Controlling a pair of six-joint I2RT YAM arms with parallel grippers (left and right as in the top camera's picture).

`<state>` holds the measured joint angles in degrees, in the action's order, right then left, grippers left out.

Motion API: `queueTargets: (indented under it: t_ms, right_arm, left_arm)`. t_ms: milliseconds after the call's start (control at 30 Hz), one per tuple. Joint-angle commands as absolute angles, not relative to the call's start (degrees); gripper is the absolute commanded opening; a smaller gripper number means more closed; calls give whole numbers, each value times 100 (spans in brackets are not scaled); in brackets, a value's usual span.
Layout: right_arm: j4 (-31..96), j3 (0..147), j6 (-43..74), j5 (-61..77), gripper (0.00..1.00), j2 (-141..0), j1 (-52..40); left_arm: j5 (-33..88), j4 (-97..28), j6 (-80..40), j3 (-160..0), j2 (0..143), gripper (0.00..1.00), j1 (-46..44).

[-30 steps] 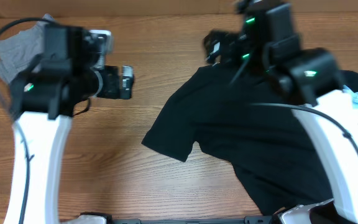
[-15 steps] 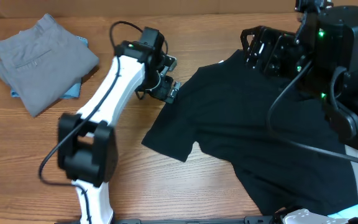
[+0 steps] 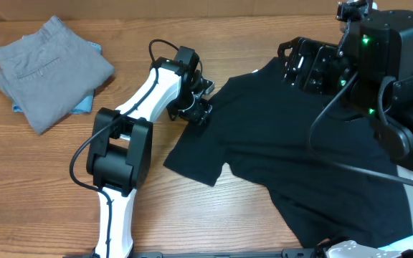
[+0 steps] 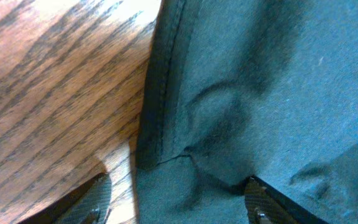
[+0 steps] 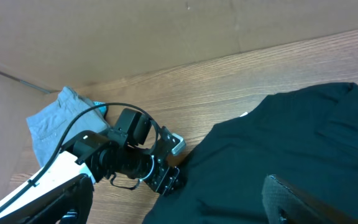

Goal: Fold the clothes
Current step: 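Drag the black T-shirt leftward to the table center with the right gripper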

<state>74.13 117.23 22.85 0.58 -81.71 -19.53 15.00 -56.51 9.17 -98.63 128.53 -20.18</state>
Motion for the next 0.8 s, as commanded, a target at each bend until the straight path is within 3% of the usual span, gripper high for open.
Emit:
queueTargets:
  t_ms: [0, 200, 300, 533, 667, 767]
  right_arm:
    - [7387, 11837, 2318, 3, 89, -8154, -1931]
    - [7387, 11837, 2320, 3, 88, -8154, -1931]
    - [7397, 11837, 2318, 1, 87, -8154, -1931]
    - [7649, 11834, 2320, -257, 88, -8154, -1931]
    - [7850, 11834, 2320, -449, 87, -8154, -1931]
    - [7990, 11837, 2320, -515, 87, -8154, -1931]
  left_arm:
    - [1610, -5642, 1031, -9863, 12899, 58, -2069]
    - [1570, -5671, 1210, -9863, 12912, 32, -2069]
    - [1133, -5782, 1144, -9863, 12912, 4, -2064]
    - [-1435, -6569, -810, -9937, 12905, 4, -1551]
    - [-1459, -6877, -1151, -9961, 12822, 4, -679]
    - [-585, -7061, -932, -9966, 12615, 4, 200]
